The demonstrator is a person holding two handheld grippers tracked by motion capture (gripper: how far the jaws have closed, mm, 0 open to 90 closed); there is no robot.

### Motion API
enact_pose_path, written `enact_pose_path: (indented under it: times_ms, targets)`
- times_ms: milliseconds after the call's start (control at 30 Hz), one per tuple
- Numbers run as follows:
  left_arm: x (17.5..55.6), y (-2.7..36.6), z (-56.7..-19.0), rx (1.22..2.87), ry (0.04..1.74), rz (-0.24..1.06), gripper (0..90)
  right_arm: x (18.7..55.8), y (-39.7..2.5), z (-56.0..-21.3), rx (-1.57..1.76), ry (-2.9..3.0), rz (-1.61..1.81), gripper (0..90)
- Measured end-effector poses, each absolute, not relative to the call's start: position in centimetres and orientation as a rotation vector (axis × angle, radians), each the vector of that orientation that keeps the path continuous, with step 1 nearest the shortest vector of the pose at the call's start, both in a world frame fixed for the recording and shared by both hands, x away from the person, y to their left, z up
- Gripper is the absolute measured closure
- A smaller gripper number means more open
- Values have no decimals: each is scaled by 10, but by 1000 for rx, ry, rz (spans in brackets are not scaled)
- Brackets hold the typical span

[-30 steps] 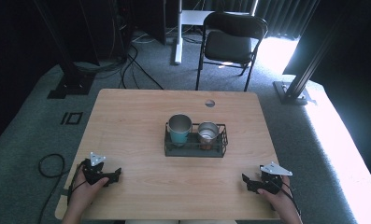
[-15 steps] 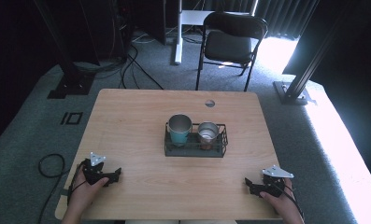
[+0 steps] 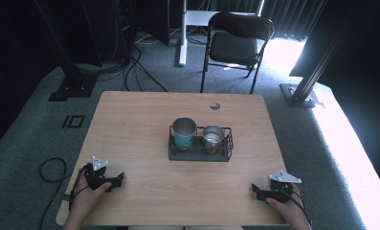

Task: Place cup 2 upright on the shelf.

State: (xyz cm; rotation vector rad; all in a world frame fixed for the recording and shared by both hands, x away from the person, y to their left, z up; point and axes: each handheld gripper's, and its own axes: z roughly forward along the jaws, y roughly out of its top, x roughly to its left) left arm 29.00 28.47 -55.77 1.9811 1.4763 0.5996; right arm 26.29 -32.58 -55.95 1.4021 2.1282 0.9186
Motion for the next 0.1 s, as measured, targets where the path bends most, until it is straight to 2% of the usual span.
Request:
enact_pose_path:
  times_ms: [100]
  targets:
    - [290, 285, -558, 1981, 1476, 599, 19, 263, -326, -559, 1402, 2128, 918, 116]
